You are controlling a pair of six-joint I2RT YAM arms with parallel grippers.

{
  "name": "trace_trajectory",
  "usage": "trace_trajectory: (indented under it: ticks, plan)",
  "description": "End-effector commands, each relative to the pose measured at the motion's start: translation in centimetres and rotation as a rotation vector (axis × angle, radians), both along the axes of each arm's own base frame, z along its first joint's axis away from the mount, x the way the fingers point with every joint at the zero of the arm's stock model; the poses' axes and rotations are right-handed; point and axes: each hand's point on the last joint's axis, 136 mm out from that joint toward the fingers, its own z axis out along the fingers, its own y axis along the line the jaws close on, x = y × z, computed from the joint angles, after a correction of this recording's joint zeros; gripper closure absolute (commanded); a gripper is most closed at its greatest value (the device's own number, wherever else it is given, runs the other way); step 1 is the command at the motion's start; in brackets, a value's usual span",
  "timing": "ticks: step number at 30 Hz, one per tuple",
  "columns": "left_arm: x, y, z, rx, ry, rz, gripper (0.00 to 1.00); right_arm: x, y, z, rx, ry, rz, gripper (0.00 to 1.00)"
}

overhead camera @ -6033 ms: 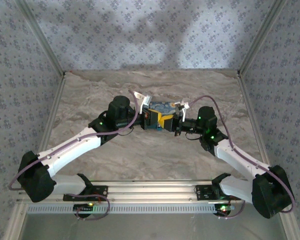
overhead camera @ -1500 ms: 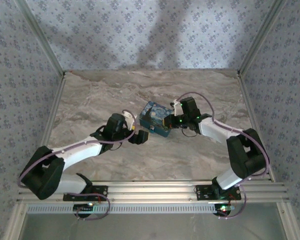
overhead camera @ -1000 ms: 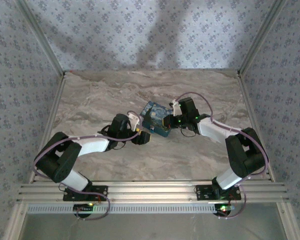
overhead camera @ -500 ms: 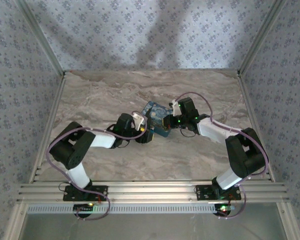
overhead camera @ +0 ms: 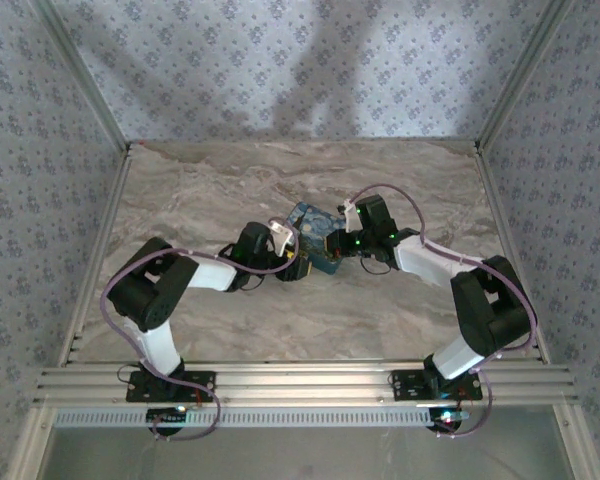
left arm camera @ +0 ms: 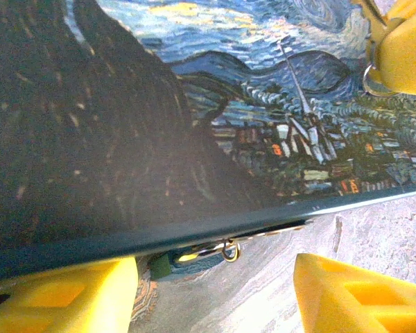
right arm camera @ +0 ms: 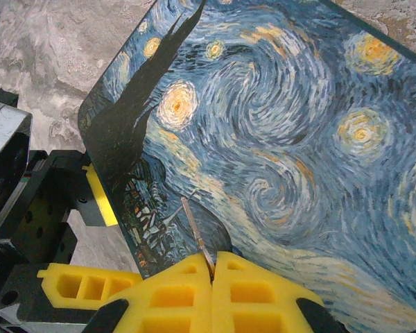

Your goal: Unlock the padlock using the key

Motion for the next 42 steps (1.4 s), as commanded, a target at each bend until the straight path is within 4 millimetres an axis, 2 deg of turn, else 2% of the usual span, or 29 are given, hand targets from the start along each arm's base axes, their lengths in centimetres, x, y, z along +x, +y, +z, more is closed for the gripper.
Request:
trace_trajectory:
  ticks: [1, 15, 25, 42]
  plan:
    - [0.3, -1.1, 0.7, -0.034, -0.015, -0.036, 0.4, -1.7, -1.3, -2.9, -0.088, 0.1, -0.023, 1.0]
    - [0.0, -2.2, 0.3, -0.01, -0.008, -0.026, 0.48, -1.9, -1.0, -2.9, -0.091, 0.102, -0.017, 1.0]
    - [0.6, -2.0, 0.5, 0.0, 0.007, 0.033, 0.52, -2.0, -0.9, -2.8, -0.09, 0.1, -0.013, 1.0]
    - [1.1, -2.4, 0.6, 0.02, 0.126, 0.104, 0.59, -2.1, -0.8, -2.8, -0.099, 0.101, -0.019, 1.0]
